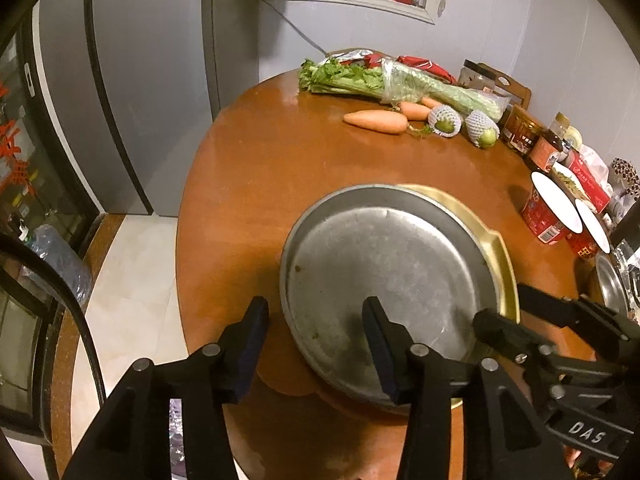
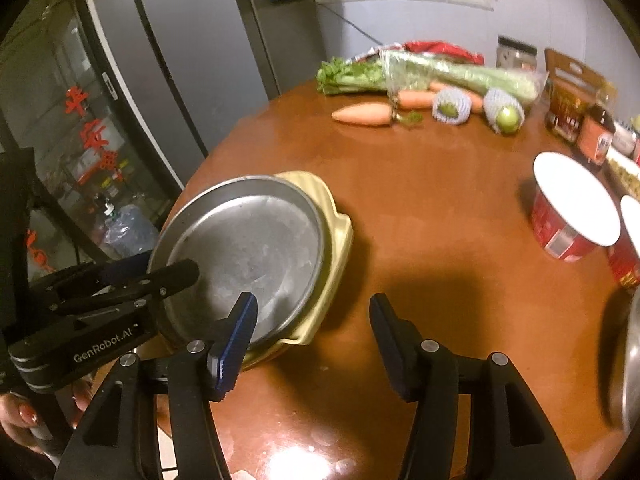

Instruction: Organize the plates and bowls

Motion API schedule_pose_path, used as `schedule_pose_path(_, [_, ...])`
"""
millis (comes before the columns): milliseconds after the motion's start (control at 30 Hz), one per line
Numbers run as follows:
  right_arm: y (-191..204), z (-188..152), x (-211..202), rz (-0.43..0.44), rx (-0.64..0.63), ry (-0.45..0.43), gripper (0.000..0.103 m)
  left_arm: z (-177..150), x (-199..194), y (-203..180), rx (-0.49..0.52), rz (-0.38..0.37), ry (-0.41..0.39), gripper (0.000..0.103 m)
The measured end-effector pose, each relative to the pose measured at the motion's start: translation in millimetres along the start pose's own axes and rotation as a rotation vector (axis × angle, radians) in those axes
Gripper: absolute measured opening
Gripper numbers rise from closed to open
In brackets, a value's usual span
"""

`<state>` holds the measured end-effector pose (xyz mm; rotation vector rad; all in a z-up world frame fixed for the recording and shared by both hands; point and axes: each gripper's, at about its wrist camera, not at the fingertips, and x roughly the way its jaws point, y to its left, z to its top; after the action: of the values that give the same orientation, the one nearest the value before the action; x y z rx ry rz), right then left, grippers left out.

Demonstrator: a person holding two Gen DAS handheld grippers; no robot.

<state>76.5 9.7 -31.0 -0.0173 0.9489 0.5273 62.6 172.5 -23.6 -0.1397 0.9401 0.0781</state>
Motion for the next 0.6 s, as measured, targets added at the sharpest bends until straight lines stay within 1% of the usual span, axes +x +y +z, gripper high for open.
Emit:
schedule_pose_path(100, [-2.6, -0.1, 4.0, 0.022, 0.009, 0.015, 0.060, 1.1, 1.3, -0.5, -0.004, -0.009, 0.003, 0.049])
schedule_pose_path(200, [-3.6, 0.3, 5.6, 0.057, 0.016, 0.018, 0.060, 2.5, 3.1, 3.5, -0.030, 0.030, 0.009, 0.049])
schedule_pose_path(333, [-3.8, 0.8, 8.6, 0.056, 0.002, 0.022, 0.060, -1.0, 3.9, 14.4, -0.066, 0.044, 0.019, 0.051])
schedule_pose_path(600, [-2.8, -1.4, 14.0, 0.078, -0.012, 0.028, 0.060, 1.3, 12.7, 14.6, -0.090, -0.011, 0.039, 0.052])
